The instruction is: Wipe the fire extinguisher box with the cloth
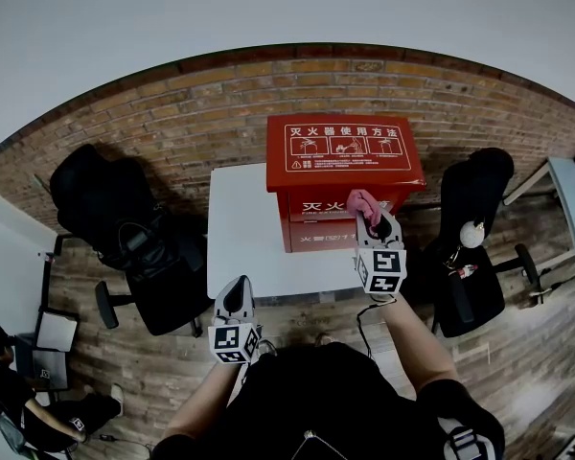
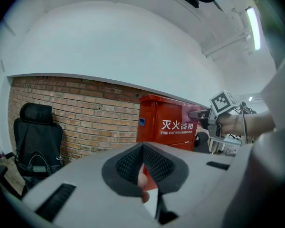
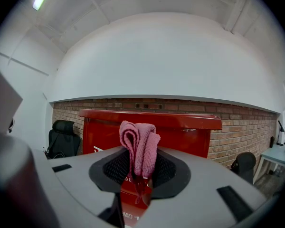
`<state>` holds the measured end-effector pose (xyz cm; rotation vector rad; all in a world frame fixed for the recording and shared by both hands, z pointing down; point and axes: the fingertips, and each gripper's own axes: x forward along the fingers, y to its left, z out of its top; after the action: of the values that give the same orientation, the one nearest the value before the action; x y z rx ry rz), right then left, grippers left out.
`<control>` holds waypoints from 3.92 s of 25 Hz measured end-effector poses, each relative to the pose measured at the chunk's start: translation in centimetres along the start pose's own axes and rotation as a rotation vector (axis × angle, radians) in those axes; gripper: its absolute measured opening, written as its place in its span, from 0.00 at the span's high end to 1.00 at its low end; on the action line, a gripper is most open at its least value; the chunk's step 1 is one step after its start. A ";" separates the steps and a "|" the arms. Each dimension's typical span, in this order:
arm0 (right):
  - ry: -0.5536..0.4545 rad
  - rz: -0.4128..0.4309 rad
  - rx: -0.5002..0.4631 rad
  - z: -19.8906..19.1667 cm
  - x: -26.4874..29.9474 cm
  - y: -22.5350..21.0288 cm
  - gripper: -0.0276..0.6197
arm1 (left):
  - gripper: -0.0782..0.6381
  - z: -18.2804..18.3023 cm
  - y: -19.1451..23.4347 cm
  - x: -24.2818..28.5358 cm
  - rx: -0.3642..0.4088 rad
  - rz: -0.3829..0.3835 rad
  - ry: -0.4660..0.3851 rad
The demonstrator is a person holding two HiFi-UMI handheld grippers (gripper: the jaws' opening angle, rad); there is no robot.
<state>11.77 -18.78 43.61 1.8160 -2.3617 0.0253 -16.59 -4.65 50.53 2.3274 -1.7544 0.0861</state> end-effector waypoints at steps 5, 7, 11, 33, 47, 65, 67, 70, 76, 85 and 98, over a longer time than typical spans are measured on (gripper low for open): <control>0.002 -0.013 0.001 -0.2 -0.1 -0.7 0.79 | 0.87 0.1 0.0 0.1 0.003 -0.001 0.001; 0.002 -0.018 0.002 -0.2 -0.1 -1.0 0.79 | 0.87 0.0 0.0 0.2 0.004 -0.002 0.002; 0.001 -0.032 0.002 -0.4 -0.3 -1.6 0.79 | 0.87 -0.1 -0.1 0.2 0.006 -0.004 0.008; 0.012 -0.102 -0.014 -0.9 -1.4 -5.5 0.79 | 0.87 -0.1 -0.3 0.2 0.001 -0.002 0.010; 0.014 -0.152 -0.015 -1.2 -2.1 -8.1 0.78 | 0.87 0.1 -0.7 0.4 0.002 -0.011 0.013; 0.019 -0.234 -0.008 -2.0 -2.9 -11.8 0.78 | 0.87 -0.3 -0.6 0.3 0.008 -0.011 0.028; 0.022 -0.253 -0.003 -2.1 -3.0 -12.5 0.78 | 0.87 -0.3 -0.6 0.3 0.007 -0.009 0.029; 0.027 -0.279 0.025 -2.4 -3.1 -13.8 0.78 | 0.87 -0.3 -0.6 0.3 0.008 -0.008 0.032; 0.018 -0.265 0.025 -2.6 -2.9 -13.7 0.79 | 0.87 -1.2 -0.5 0.4 0.003 -0.005 0.056; 0.035 -0.257 0.016 -3.9 -2.4 -13.1 0.79 | 0.87 -1.3 -0.7 0.9 0.004 -0.009 0.058; 0.079 -0.255 0.010 -7.3 -1.9 -12.4 0.79 | 0.87 -1.5 -0.3 0.9 0.011 -0.004 0.079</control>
<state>25.00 -19.33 49.48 2.0663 -2.0653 0.0762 -15.89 -5.05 52.15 2.3023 -1.7152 0.1851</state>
